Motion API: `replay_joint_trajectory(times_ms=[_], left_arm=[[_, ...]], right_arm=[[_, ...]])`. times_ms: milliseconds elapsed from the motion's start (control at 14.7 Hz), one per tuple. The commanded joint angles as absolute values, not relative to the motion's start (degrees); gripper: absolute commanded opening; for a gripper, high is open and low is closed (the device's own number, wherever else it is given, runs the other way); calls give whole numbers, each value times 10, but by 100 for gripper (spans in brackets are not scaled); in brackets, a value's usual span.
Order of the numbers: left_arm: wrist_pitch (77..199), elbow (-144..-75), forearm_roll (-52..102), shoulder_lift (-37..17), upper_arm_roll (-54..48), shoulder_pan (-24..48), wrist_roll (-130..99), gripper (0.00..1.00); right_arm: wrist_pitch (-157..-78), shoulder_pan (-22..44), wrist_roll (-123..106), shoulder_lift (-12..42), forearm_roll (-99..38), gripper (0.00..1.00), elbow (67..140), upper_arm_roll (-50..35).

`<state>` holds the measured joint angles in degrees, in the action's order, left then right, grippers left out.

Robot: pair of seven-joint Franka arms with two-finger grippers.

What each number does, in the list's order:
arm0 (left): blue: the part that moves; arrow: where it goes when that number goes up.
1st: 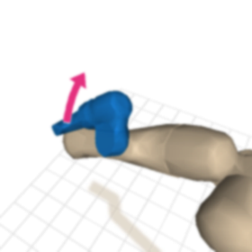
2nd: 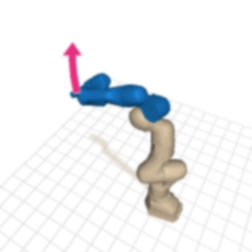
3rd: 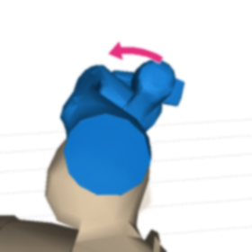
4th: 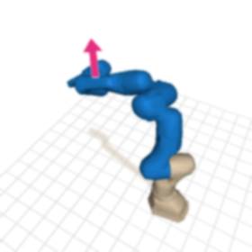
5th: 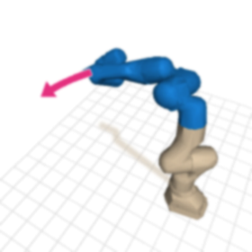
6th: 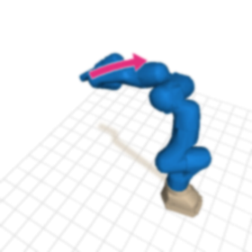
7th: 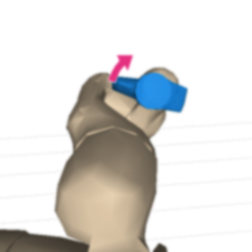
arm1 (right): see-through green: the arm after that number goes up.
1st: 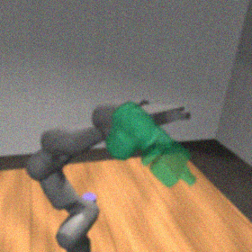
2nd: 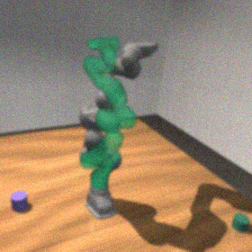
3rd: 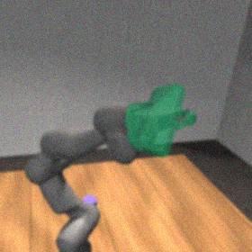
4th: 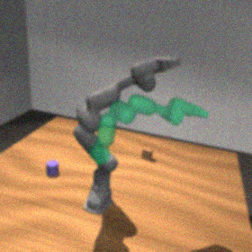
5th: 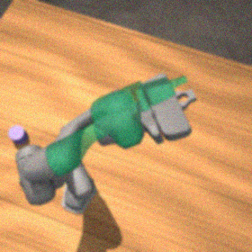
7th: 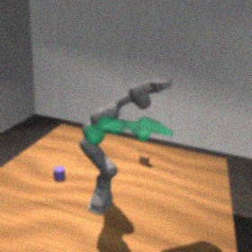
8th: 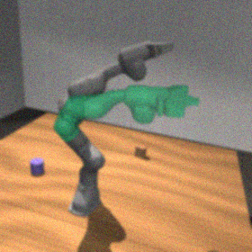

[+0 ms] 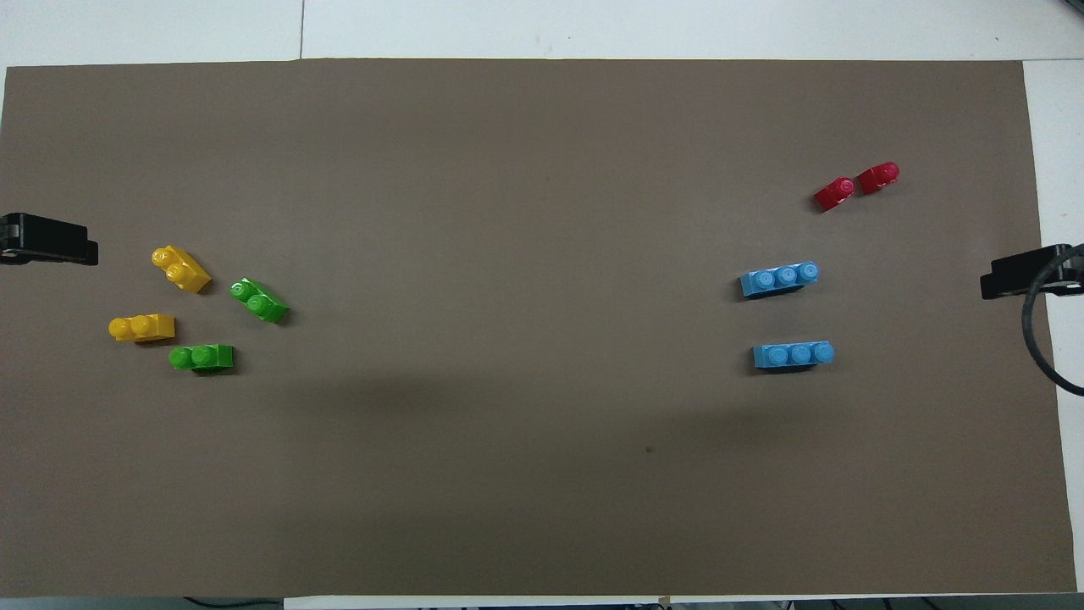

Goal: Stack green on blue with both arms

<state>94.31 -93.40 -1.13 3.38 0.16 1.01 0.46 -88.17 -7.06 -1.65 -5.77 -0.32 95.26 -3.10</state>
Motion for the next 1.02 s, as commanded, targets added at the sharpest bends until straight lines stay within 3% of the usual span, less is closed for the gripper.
replay_joint_trajectory(times_ms=[0,543,951], left_arm=[[936,-932,-18,36,-6,0,15,100],[937,-942,-18,42,-5,0,2,100],[1027,-1060,-16,90,-6,8,-202,100]], right_arm=[[-876,-71,-11,-70,11,100,962,-33],[-940,-76,104,-59,2,100,984,-33],[-968,-71,384,6,-61,100,975,-33]])
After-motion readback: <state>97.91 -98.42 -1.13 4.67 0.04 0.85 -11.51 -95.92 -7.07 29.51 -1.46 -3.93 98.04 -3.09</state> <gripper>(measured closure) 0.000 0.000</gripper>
